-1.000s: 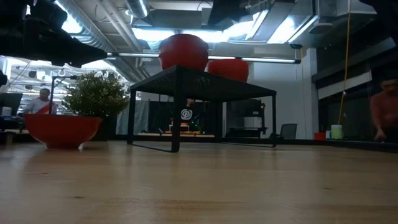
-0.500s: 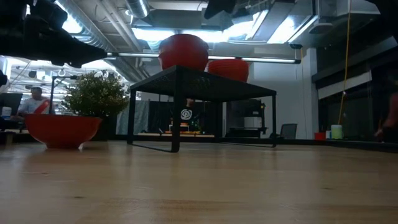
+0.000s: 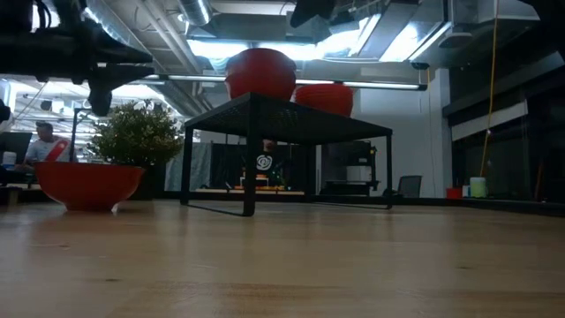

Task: Pick & Place Mini bowls
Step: Stack the white patterned bowl on the white patterned bowl on the shelf

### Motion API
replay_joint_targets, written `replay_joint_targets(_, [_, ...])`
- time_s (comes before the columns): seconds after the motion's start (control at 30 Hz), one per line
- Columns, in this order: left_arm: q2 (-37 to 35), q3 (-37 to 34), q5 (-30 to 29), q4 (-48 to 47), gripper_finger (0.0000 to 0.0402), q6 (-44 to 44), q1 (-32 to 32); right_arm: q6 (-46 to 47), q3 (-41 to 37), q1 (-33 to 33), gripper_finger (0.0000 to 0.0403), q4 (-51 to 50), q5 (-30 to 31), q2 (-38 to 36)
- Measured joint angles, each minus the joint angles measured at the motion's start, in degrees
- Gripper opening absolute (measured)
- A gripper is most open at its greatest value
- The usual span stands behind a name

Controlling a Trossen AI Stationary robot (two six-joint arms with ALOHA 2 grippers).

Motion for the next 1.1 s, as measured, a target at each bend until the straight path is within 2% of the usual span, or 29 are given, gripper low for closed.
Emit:
replay_joint_targets(0.1, [0.0,0.0,-0.91,1.2,0.0088,-12.03,0.0,-0.18,0.0,0.0,0.0019,0.07,0.02,0.0])
replay_joint_targets(0.17, [0.0,0.0,-1.59,1.49,0.0088,-16.58,0.0,-0.38,0.0,0.0,0.0019,0.3,0.02,0.0])
replay_joint_targets(0.27, [0.0,0.0,-1.33,1.88,0.0088,-17.64,0.02,-1.29,0.0,-0.02,0.0019,0.35,0.04,0.0])
replay_joint_targets(0.4, [0.41,0.07,5.45,9.16,0.0088,-13.82,-0.23,-1.6,0.0,-0.02,0.0019,0.23,0.04,0.0])
replay_joint_targets(0.47, [1.42,1.66,6.07,8.93,0.0088,-12.29,-0.7,-1.62,0.0,-0.02,0.0019,-0.08,0.04,0.0])
replay_joint_targets(0.63, [8.68,10.69,5.08,-0.63,0.0088,-6.52,-2.32,-1.66,0.0,-0.02,0.0019,-0.09,0.04,0.0])
replay_joint_targets(0.9, [28.49,29.98,5.17,-18.29,0.0088,1.34,-4.8,-3.13,0.0,-0.02,0.0019,-1.32,0.04,0.0])
replay_joint_targets(1.1, [42.49,44.96,5.83,-33.26,0.0088,7.16,-7.48,-4.36,0.0,-0.02,0.0019,-10.03,-0.98,0.0])
